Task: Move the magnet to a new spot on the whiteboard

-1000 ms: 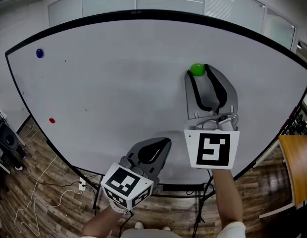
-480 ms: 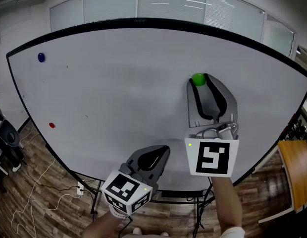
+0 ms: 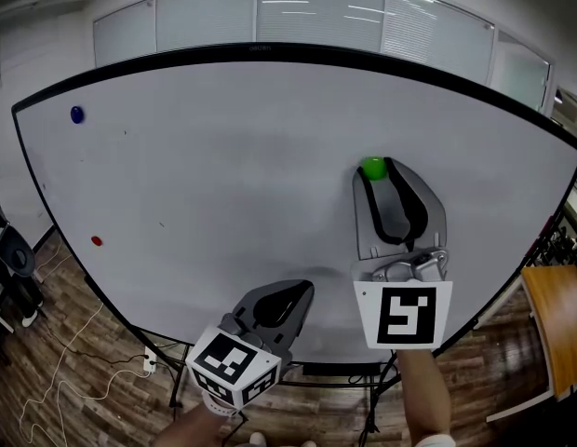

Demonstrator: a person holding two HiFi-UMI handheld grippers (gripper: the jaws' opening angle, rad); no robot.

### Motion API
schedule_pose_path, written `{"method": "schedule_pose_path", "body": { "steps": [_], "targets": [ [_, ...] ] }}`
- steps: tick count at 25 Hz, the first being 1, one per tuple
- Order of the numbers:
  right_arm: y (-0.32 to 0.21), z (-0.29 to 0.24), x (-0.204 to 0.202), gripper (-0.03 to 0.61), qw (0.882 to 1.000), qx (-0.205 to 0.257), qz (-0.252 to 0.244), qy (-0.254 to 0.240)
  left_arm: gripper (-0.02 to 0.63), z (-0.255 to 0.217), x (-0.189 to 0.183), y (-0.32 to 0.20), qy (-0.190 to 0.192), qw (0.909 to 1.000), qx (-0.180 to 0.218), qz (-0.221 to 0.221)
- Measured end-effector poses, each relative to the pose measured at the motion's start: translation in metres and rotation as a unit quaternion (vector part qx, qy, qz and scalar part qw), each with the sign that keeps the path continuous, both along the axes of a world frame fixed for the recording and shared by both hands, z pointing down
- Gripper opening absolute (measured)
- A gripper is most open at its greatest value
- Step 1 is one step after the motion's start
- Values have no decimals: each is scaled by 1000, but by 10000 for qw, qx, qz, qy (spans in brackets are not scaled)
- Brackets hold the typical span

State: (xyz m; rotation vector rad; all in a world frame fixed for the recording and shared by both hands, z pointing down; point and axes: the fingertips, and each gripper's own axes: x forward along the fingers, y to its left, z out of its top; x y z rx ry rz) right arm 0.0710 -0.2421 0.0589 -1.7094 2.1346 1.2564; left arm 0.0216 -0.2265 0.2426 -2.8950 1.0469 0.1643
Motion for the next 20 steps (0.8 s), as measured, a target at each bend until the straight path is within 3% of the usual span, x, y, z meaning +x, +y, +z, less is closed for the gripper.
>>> {"method": "schedule_pose_path", "body": {
  "steps": [20],
  "targets": [
    [30,65,29,130,9986,-374,-165,-343,2,6,5,21,9,9999,126,1]
  ]
}}
